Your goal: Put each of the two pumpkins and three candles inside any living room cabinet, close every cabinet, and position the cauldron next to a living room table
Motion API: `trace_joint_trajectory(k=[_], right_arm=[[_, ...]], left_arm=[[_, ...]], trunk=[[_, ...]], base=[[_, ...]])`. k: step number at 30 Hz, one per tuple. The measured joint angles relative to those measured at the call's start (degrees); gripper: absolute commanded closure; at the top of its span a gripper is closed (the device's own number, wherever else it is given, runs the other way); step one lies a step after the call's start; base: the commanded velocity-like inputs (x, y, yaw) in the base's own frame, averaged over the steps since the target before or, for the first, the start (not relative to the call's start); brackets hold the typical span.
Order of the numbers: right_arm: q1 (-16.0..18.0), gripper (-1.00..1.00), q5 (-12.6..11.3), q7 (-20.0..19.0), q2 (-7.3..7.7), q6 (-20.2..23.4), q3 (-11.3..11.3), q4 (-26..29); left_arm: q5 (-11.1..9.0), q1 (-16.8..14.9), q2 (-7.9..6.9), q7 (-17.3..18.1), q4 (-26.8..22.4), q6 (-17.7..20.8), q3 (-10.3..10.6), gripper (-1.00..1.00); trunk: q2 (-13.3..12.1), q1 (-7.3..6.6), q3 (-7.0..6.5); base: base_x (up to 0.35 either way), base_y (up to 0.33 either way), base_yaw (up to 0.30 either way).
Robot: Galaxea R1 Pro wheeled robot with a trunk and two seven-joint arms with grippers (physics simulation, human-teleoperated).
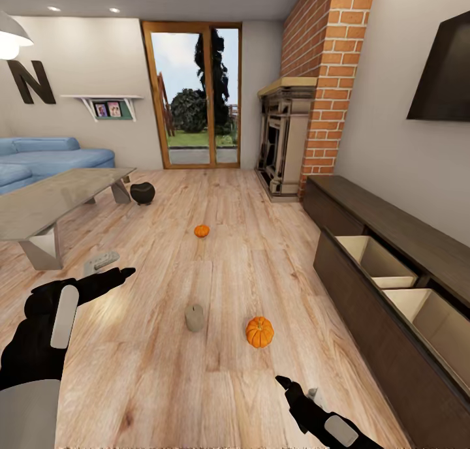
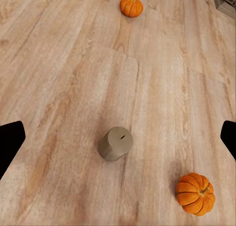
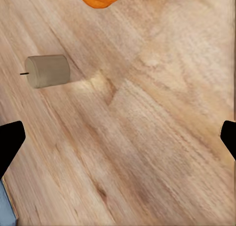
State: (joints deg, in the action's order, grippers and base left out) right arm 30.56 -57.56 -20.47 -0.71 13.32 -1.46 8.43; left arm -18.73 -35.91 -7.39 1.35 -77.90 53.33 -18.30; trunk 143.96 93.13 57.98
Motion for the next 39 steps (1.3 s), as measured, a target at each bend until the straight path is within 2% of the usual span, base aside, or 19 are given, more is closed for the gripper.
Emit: trace_joint_trajectory(k=[21,26,30,39], right_arm=[[0.00,-1.00,-0.02,-0.01,0.01,0.10,-0.29,0.00],[0.00,-1.00,-0.02,-0.01,0.01,0.10,-0.29,0.00],[-0.04,-1.00,-0.08,-0.12,0.46,0.14,-0.32,0.00],[-0.08,-1.00,-0.11,-2.34,1.17,0.19,-0.36,-0.07]], left_arm=[[0.00,0.00,0.01,0.00,-0.58,0.00,0.07,-1.00],[-0.20,0.41,0.00,0.09,-4.33,1.03,0.01,-1.00],[-0.40,1.26,0.00,0.19,-7.31,1.74,-0.07,-1.00],[-0.56,1.53,0.03,1.10,-8.19,1.91,-0.09,-1.00]], trunk=[[0.28,0.54,4.66],[0.35,0.67,5.77],[0.36,0.67,5.77],[0.36,0.67,5.77]], base=[[0.000,0.000,0.000],[0.000,0.000,0.000],[0.000,0.000,0.000],[0.003,0.000,0.000]])
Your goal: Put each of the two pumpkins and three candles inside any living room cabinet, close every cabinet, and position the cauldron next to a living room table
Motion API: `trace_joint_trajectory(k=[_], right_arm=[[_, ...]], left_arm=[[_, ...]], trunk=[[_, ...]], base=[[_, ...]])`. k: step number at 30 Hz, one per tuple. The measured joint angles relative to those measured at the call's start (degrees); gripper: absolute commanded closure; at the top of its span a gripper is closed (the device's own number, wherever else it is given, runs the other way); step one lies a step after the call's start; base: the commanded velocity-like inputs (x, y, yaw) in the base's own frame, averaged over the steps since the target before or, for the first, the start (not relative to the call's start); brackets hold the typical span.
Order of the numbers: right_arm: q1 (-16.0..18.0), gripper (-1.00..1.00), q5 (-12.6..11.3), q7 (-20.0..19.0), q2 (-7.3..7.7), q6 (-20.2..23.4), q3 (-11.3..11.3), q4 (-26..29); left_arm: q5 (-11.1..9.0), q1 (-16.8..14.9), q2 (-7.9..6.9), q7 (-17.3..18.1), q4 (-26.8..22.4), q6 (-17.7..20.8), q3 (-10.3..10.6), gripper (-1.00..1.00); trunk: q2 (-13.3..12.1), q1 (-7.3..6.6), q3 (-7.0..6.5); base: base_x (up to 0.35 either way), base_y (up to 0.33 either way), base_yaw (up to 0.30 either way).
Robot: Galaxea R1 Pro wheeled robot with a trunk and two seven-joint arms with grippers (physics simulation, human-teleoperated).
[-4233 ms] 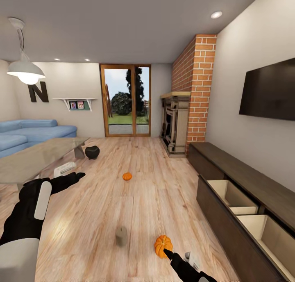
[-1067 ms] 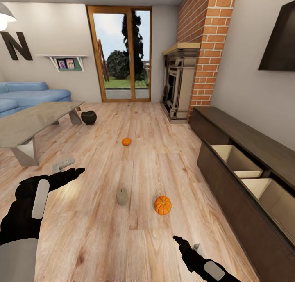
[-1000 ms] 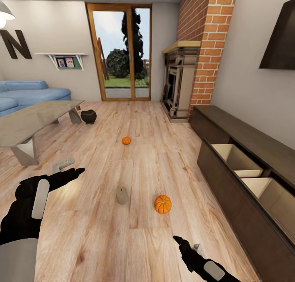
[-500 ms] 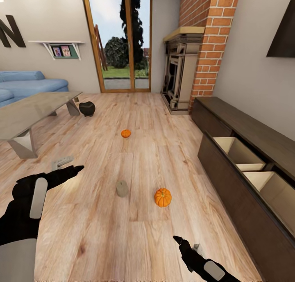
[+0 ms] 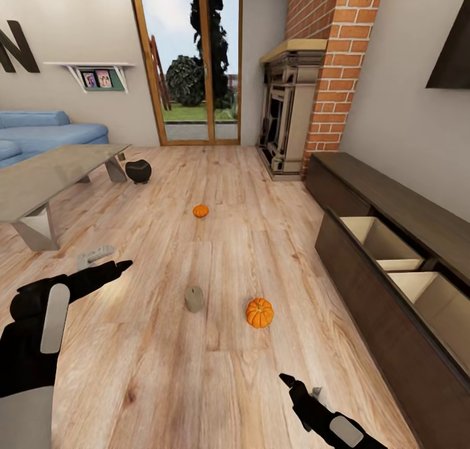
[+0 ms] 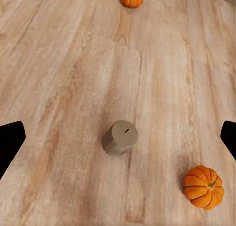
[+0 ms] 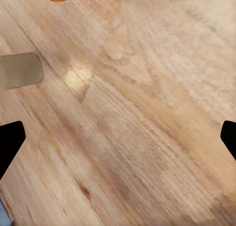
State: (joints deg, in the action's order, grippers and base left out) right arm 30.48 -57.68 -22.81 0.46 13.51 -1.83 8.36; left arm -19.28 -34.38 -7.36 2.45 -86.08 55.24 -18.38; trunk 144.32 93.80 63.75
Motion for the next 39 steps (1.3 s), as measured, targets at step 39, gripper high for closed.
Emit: trace_joint_trajectory(k=[39], right_arm=[[0.00,-1.00,0.11,-1.25,0.41,-0.39,-0.03,0.08]], left_arm=[[-0.03,0.59,0.06,0.25,-0.28,-0.06,0.00,-1.00]], trunk=[[0.00,0.00,0.00]], base=[[0.150,-0.037,0.000]])
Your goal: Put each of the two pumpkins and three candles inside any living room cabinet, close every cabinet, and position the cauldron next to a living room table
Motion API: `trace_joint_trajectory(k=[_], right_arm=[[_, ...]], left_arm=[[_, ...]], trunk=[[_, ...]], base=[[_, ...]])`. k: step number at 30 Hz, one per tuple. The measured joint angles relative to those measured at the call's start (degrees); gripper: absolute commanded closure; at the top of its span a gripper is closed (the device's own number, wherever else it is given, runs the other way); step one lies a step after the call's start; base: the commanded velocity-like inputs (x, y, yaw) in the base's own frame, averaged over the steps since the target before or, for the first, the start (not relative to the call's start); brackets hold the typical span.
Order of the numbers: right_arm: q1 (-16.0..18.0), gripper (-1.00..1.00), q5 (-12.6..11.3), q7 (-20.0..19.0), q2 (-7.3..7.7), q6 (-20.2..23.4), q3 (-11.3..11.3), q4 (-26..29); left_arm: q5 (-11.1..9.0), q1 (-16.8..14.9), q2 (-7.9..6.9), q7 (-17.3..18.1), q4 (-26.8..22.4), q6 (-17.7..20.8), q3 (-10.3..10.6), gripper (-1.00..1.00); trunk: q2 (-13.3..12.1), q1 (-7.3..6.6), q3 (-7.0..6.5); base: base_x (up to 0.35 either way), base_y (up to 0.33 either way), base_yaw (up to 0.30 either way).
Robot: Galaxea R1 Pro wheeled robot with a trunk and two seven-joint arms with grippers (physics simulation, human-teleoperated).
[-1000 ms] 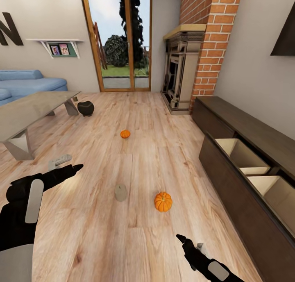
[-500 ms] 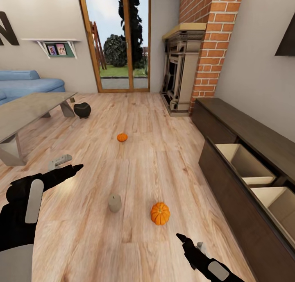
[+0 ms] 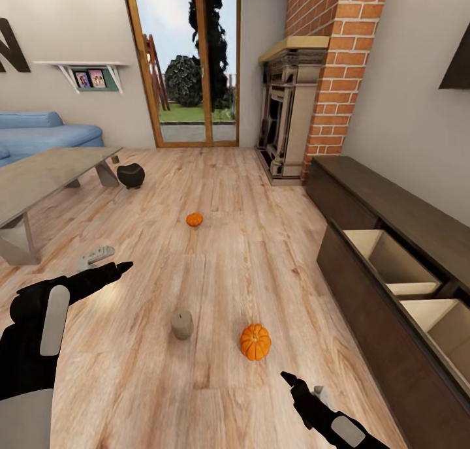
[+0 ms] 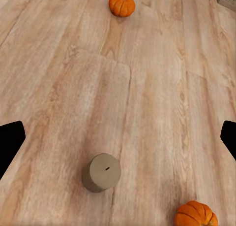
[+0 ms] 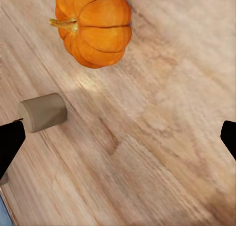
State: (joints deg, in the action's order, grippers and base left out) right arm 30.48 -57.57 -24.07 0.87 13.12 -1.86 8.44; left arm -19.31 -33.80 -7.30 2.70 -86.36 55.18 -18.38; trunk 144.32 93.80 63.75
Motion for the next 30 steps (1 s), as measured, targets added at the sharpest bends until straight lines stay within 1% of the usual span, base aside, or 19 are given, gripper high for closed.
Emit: trace_joint_trajectory(k=[12,20,30], right_arm=[[0.00,-1.00,0.07,-0.15,0.00,0.28,0.04,0.07],[0.00,-1.00,0.07,-0.26,0.00,-0.02,0.03,0.08],[-0.02,-1.00,0.09,-0.07,0.00,0.10,0.04,0.09]], left_arm=[[0.00,0.00,-0.02,0.00,0.00,0.01,0.00,-1.00],[0.00,0.00,-0.03,-0.01,0.07,0.07,0.00,-1.00],[0.00,0.00,-0.01,0.00,0.02,0.07,0.00,-1.00]], trunk=[[0.00,-0.01,0.00],[0.00,-0.02,0.00],[0.00,0.00,0.00]], base=[[0.172,0.005,0.000],[0.205,0.122,0.000],[0.052,0.017,0.000]])
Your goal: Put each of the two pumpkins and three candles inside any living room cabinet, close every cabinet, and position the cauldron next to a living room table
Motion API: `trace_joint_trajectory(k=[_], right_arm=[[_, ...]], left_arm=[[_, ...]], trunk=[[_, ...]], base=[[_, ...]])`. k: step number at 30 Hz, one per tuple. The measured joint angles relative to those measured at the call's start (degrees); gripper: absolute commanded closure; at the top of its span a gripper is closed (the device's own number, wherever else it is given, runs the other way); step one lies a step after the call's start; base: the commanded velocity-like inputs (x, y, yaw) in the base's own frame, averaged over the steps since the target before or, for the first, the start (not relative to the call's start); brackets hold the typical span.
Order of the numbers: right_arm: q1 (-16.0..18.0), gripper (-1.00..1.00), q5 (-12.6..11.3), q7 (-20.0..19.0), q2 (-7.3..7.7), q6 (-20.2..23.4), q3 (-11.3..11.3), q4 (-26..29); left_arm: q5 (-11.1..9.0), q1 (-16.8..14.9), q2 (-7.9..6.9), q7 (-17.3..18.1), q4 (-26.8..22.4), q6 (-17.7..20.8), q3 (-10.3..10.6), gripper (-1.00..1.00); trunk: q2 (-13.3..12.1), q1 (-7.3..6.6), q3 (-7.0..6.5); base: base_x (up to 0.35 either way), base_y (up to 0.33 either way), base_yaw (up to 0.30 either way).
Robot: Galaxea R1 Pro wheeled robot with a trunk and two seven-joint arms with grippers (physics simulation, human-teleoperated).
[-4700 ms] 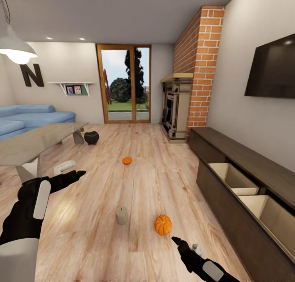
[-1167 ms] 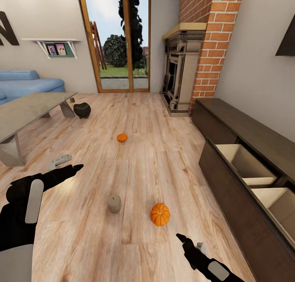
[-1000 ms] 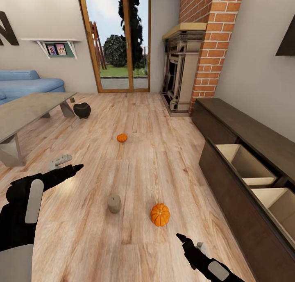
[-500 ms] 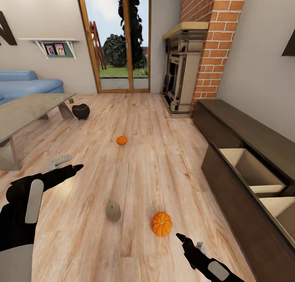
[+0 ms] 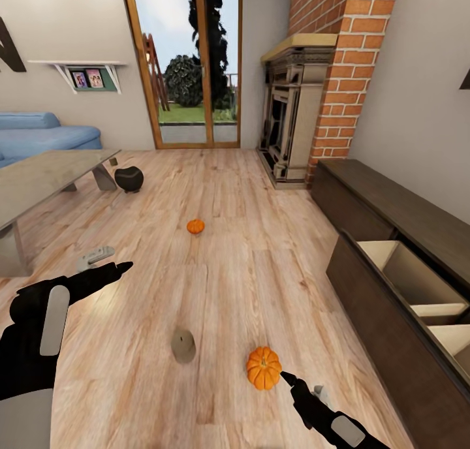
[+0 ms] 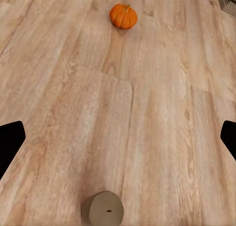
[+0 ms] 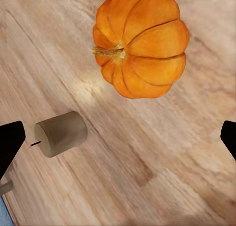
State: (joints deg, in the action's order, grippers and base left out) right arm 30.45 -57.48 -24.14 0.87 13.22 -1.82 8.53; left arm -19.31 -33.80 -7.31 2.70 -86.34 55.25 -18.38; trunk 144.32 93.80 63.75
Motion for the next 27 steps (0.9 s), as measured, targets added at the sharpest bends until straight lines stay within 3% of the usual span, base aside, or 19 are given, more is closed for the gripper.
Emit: trace_joint_trajectory(k=[22,27], right_arm=[[-0.06,-1.00,0.01,0.00,0.04,-0.16,0.06,-0.09],[-0.02,-1.00,0.01,0.47,-0.04,-0.15,0.01,-0.07]], left_arm=[[0.02,0.00,0.01,-0.08,0.01,-0.01,-0.05,-1.00],[0.02,0.00,0.01,-0.08,-0.01,0.01,-0.08,-1.00]], trunk=[[0.00,0.00,0.00],[0.06,0.13,1.10]], base=[[0.081,-0.006,0.000],[0.002,0.000,0.000]])
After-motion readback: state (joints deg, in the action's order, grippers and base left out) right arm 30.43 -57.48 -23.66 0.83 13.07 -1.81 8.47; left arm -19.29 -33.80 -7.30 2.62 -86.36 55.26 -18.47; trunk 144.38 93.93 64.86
